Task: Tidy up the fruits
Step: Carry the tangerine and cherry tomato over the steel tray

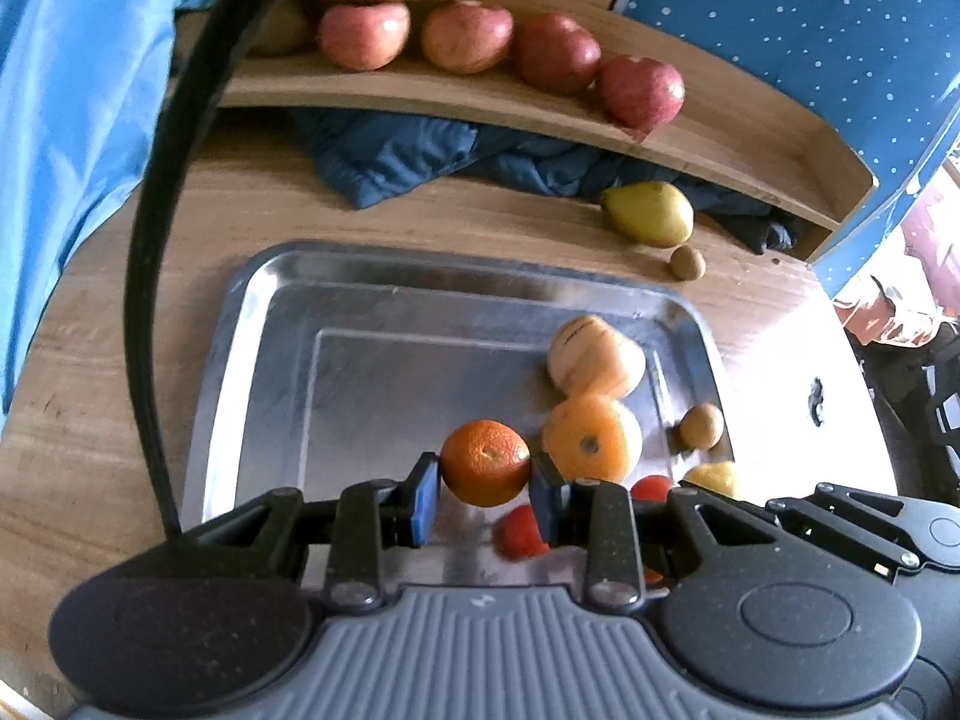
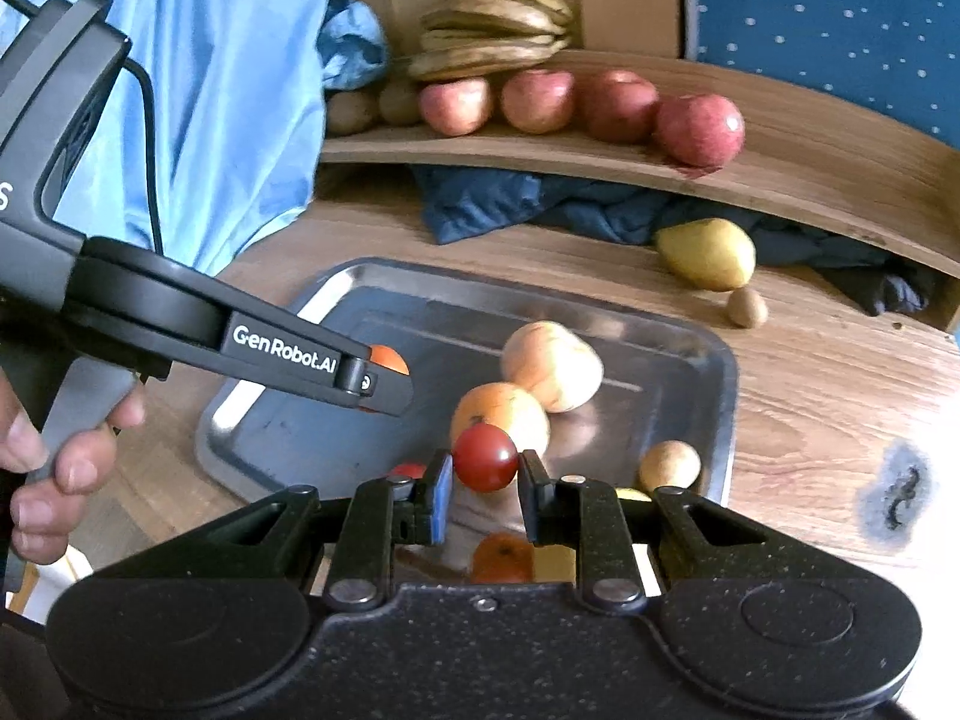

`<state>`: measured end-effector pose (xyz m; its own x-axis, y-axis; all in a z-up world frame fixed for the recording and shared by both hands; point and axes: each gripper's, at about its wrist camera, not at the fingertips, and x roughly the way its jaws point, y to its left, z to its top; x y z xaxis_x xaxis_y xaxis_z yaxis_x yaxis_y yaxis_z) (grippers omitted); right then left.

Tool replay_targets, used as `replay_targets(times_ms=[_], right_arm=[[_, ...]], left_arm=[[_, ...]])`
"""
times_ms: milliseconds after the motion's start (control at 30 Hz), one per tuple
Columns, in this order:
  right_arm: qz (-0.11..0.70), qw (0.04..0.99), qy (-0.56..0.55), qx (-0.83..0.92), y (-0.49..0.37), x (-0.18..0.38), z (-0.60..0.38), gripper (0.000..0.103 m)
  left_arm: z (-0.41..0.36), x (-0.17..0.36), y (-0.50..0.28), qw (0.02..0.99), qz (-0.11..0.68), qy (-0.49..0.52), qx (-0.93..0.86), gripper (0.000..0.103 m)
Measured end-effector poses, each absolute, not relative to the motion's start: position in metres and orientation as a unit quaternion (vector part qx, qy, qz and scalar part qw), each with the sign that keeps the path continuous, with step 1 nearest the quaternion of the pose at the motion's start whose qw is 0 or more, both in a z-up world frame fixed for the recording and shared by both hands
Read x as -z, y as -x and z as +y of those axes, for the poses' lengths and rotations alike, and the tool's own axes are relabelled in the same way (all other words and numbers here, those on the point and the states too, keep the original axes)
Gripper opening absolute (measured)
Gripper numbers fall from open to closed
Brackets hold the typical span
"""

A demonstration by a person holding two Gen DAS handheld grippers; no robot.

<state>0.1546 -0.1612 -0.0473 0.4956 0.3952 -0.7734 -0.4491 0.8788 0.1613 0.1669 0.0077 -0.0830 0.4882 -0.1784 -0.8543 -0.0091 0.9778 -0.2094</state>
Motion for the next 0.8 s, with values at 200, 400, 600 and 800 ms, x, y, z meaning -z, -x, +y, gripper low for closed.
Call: replay_targets(times_ms=[200,400,600,800], right_arm=[[0.451,0.851,0.048,-0.265,-0.146,0.053,-0.149,0.025],[0.464,0.841,0.056,-0.271,-0.141,0.061,-0.143,0.025],[0.469,0.840,0.058,-0.266,-0.137,0.067,-0.142,0.025],[0.469,0.841,0.060,-0.264,-0.134,0.068,-0.139,0.025]], left_arm=[[0.012,0.091,-0.158,0.852,0.513,0.095,0.041,0.035],[0.015,0.103,-0.152,0.843,0.528,0.095,0.038,0.035],[0.018,0.108,-0.146,0.840,0.533,0.094,0.037,0.035],[0.020,0.110,-0.144,0.838,0.536,0.094,0.038,0.036]])
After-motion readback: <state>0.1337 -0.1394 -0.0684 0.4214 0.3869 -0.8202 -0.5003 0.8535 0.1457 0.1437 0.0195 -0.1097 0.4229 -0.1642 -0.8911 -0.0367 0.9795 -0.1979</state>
